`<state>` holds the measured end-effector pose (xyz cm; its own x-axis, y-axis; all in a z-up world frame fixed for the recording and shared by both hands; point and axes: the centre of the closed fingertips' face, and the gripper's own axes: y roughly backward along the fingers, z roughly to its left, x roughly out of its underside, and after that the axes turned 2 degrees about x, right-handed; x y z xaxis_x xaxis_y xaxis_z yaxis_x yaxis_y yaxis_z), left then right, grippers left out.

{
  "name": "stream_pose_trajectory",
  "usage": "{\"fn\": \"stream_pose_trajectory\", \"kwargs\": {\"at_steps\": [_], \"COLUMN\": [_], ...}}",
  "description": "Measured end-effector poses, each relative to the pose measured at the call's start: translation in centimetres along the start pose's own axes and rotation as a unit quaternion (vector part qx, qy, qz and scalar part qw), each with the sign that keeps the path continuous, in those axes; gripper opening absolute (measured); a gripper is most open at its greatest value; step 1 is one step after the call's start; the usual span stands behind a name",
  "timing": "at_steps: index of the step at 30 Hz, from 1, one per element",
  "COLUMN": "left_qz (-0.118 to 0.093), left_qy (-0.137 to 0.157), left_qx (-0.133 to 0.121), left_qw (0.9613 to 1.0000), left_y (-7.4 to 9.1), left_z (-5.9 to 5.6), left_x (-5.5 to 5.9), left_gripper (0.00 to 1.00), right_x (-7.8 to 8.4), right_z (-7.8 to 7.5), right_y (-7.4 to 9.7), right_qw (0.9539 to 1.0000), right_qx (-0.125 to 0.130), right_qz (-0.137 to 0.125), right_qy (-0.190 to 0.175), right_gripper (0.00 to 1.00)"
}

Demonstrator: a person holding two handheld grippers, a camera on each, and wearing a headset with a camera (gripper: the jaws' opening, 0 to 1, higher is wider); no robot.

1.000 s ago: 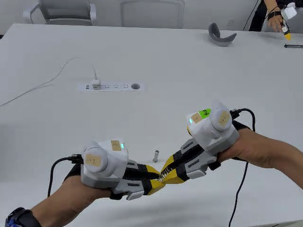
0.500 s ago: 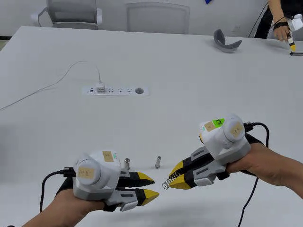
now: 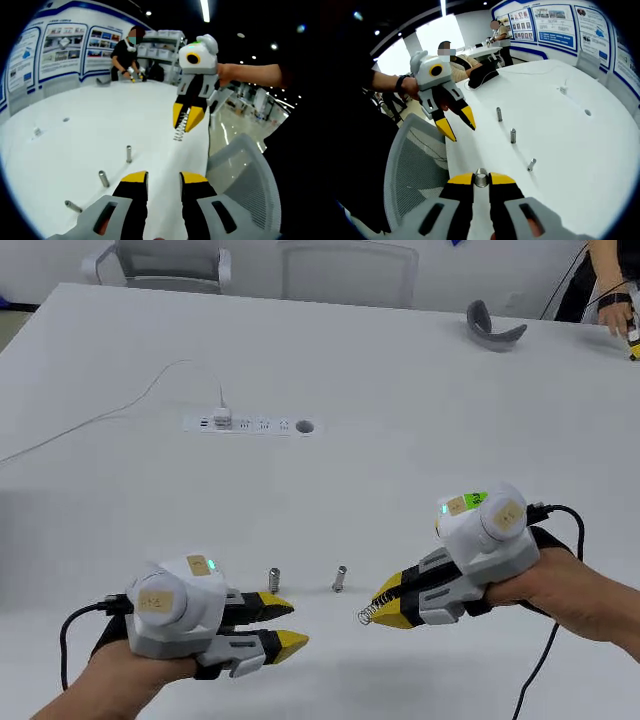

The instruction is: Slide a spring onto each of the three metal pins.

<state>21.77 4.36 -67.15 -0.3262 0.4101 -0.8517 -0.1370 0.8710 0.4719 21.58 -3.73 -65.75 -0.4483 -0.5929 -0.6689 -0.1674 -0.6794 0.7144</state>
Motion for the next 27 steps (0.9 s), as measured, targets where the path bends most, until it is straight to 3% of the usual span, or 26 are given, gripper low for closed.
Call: {"fn": "stream_pose_trajectory", "kwargs": {"at_steps": [1,12,27], "left_qz": [0.008,0.003,0.002], "left_qy": [-0.002,0.049,0.086], "left_qx": [-0.008,-0.056,-0.113], "left_qw": [0.9999,0.9972,0.9898], "left_y": [0.2,2.4,5.3], "left_z": [0.3,2.9,5.5], "left_x": [0.4,2.4,4.4], "left_gripper": [0.26,0.44,0.56], "right_x": [0.0,0.7,1.0], "right_z": [-0.2,-4.2,-6.5], "right_y": [0.0,-1.2,-2.9], "right_qw": [1.0000,0.9979,0.9958], "right_qx": [0.003,0.059,0.081], "right_qz": [0.000,0.016,0.042], "right_qy": [-0.001,-0.023,-0.013], "right_gripper": [0.13,0.13,0.13]}}
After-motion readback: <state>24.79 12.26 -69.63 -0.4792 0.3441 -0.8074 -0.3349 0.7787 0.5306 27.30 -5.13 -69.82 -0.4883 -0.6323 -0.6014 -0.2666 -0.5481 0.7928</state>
